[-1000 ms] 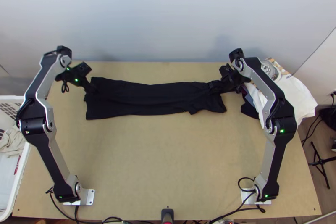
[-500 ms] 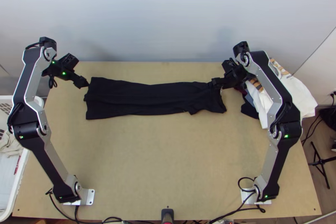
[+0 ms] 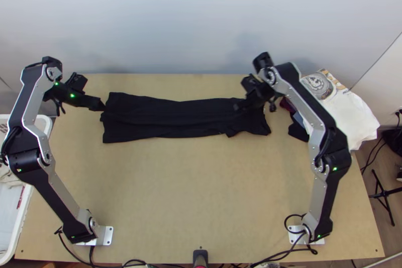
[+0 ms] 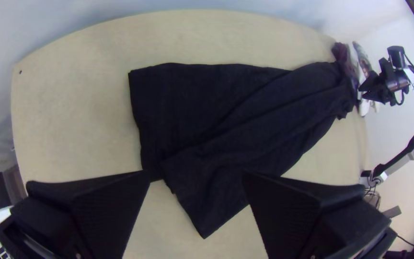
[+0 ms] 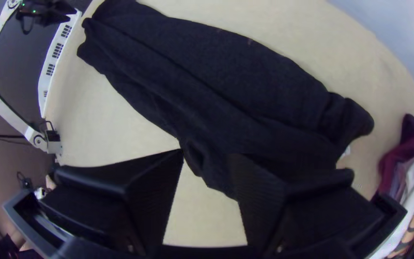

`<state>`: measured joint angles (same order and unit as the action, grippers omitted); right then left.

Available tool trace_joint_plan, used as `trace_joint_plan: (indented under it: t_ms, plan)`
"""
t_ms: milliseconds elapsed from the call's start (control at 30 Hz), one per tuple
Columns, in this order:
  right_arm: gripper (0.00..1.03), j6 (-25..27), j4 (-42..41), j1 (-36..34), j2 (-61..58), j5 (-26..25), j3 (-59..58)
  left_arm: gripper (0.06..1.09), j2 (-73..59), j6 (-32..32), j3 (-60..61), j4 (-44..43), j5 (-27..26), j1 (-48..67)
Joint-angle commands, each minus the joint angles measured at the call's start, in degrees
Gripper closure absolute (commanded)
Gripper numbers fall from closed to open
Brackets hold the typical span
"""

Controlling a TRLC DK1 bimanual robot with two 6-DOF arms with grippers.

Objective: Fold the t-shirt

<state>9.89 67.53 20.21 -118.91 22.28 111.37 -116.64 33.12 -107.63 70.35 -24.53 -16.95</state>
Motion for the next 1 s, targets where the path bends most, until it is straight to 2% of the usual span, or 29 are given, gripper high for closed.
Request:
trace_joint_plan:
  t_ms: [0,67,200,800,967]
  plan:
    - [0.86,-0.1,-5.7,2.8,-2.9,4.6,1.7,0.17,-2.2,-3.2,2.4,-2.2,-2.4,-0.5]
    - [0.94,0.0,-5.7,2.8,-5.0,6.6,3.8,0.17,-3.0,-3.2,3.6,-2.7,-2.2,-0.7]
    - [1.00,-0.2,-7.4,2.3,-8.0,8.9,5.3,0.16,-3.5,-4.7,3.5,-3.9,-1.7,-1.9]
    - [1.00,-0.2,-8.8,2.5,-12.5,12.5,4.0,0.13,-6.8,-5.1,3.7,-6.9,-1.7,-1.9]
    - [1.00,-0.3,-9.5,2.1,-12.5,12.6,2.4,0.13,-7.2,-5.1,3.3,-9.5,0.4,-0.8]
